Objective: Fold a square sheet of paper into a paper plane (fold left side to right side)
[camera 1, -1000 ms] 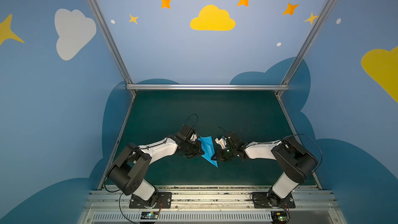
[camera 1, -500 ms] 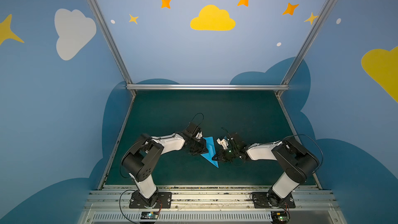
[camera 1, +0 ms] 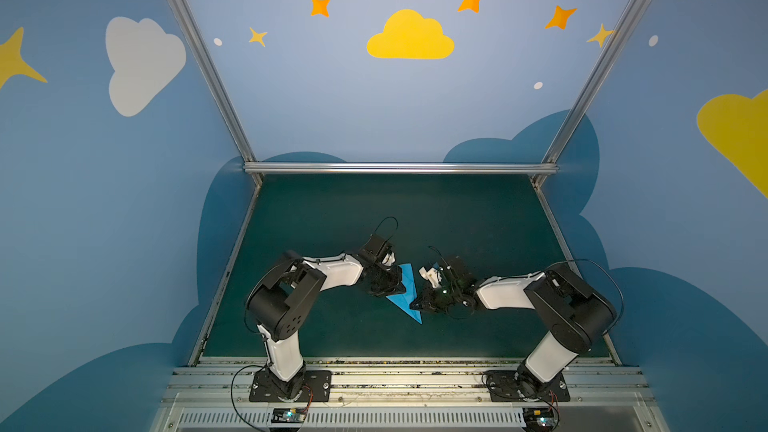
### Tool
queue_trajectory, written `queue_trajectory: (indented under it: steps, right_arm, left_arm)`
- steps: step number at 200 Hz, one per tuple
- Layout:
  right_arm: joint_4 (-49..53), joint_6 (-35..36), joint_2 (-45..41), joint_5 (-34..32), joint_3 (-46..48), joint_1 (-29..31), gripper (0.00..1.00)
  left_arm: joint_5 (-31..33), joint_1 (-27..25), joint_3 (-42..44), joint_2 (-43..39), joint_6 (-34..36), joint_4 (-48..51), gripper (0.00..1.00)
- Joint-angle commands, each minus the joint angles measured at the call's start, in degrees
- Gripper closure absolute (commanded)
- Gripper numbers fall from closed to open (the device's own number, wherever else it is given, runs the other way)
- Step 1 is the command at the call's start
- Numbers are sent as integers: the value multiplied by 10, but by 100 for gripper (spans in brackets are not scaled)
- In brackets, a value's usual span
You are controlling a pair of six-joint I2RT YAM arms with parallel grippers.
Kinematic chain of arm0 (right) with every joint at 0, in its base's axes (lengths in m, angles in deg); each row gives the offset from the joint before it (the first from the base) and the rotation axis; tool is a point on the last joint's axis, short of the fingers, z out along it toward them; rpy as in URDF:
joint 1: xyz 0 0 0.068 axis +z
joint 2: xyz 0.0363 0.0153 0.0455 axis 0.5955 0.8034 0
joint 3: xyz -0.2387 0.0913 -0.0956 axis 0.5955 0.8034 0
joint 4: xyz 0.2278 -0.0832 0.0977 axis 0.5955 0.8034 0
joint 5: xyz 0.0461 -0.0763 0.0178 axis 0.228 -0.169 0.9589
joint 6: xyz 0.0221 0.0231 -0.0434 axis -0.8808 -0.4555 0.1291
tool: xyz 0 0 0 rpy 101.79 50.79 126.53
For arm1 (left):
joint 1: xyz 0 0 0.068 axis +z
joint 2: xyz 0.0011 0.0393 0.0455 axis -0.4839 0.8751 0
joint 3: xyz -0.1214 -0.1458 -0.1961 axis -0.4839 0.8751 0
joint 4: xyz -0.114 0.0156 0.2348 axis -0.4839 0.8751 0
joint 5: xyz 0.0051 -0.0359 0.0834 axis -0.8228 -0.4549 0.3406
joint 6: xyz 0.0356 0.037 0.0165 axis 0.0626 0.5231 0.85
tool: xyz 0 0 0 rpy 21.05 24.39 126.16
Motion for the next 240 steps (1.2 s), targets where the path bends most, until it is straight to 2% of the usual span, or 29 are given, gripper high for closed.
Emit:
queue_trajectory:
  steps: [1,12,32,48,95,134,160,190,240]
  right_arm:
    - [46,3,6,-25,16,-6,100]
    - [49,5,3,-22,14,-7,100]
    - [66,15,-16,-14,6,-8,78]
    - [94,27,-45,-14,-2,-10,68]
    - [211,77,-132,-70,-22,-8,61]
    - [261,109,-131,-104,-43,3,49]
    - [266,113,-107,-120,-69,27,44]
    - [266,112,-78,-140,-85,47,44]
    - [269,110,-49,-162,-96,58,49]
  left_arm:
    - [-1,-2,-11,12,12,-1,96]
    - [-1,0,-11,16,12,-1,96]
    - [1,-1,-9,19,12,-3,96]
    - [2,-1,-8,19,10,-5,96]
    - [6,-3,-8,14,8,-2,96]
    - [6,-4,-5,12,6,-2,96]
    - [8,-4,-5,12,6,-1,96]
    - [10,-4,-3,12,4,-3,96]
    - [12,-4,9,5,-9,-19,96]
